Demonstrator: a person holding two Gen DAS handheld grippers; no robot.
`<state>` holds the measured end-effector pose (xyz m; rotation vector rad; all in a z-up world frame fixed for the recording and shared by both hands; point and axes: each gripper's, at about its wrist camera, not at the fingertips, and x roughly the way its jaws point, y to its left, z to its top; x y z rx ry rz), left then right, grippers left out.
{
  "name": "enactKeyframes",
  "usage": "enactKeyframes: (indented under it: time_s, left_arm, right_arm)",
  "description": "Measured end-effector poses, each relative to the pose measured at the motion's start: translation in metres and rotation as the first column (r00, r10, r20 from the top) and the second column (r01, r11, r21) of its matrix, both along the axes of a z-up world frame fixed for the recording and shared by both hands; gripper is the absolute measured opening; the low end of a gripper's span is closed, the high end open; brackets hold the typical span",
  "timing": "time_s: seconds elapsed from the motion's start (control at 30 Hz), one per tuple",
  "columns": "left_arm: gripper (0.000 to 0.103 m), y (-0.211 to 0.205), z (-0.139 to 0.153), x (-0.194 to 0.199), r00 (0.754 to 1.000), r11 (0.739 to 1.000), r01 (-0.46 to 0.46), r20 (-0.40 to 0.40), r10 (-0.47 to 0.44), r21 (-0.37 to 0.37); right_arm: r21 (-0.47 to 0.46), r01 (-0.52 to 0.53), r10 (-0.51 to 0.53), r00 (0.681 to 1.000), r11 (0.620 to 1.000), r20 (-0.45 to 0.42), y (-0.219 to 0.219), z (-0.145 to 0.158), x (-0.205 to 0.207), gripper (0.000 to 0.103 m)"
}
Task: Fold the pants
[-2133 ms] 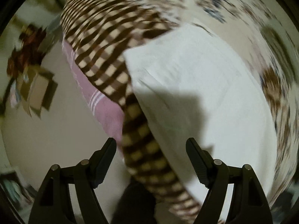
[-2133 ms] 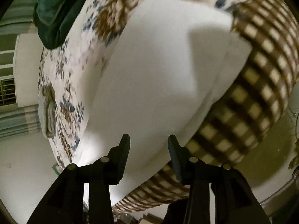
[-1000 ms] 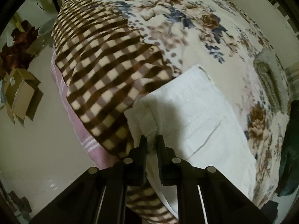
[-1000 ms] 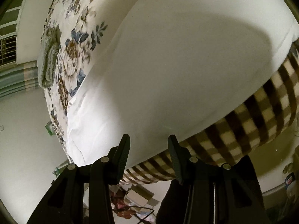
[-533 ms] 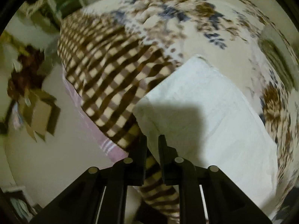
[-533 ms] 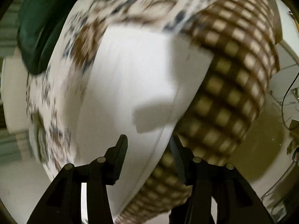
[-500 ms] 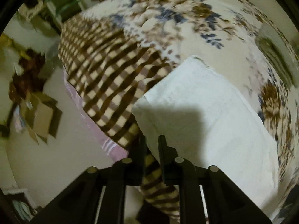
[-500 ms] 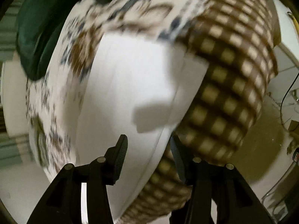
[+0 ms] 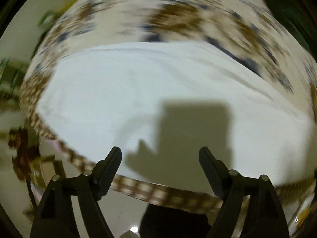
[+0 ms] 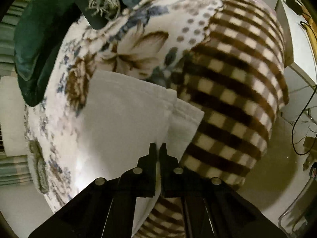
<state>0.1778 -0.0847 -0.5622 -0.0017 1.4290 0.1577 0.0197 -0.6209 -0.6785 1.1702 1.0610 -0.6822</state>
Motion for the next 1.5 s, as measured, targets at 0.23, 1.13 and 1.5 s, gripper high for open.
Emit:
enactKeyframes:
  time_s: [0.23, 1.13, 1.5]
  left_arm:
    - [0.079, -0.109, -0.011, -0.006, 0.972, 0.971, 0.235, -0.019, -0.236, -0.036]
    - [0.103, -0.181, -0.095, 0.014, 0.940, 0.940, 0.338, -0.026, -0.339, -0.035]
    - [0.103, -0.182, -0.101, 0.020, 0.947, 0.947, 0.320, -0.009, -0.320, -0.041]
  right_arm:
    - [0.095, -0.033, 0.035, 0.999, 0.995, -0.011, -0.014, -0.010, -0.023, 0.002]
    - [0.232, -0.003, -0.073, 0.945, 0.973, 0.319, -0.054, -0.047, -0.061, 0.065]
    - [0.255, -0.098, -0.038, 0.877, 0.962, 0.479, -0.042, -0.094, 0.010, 0.055]
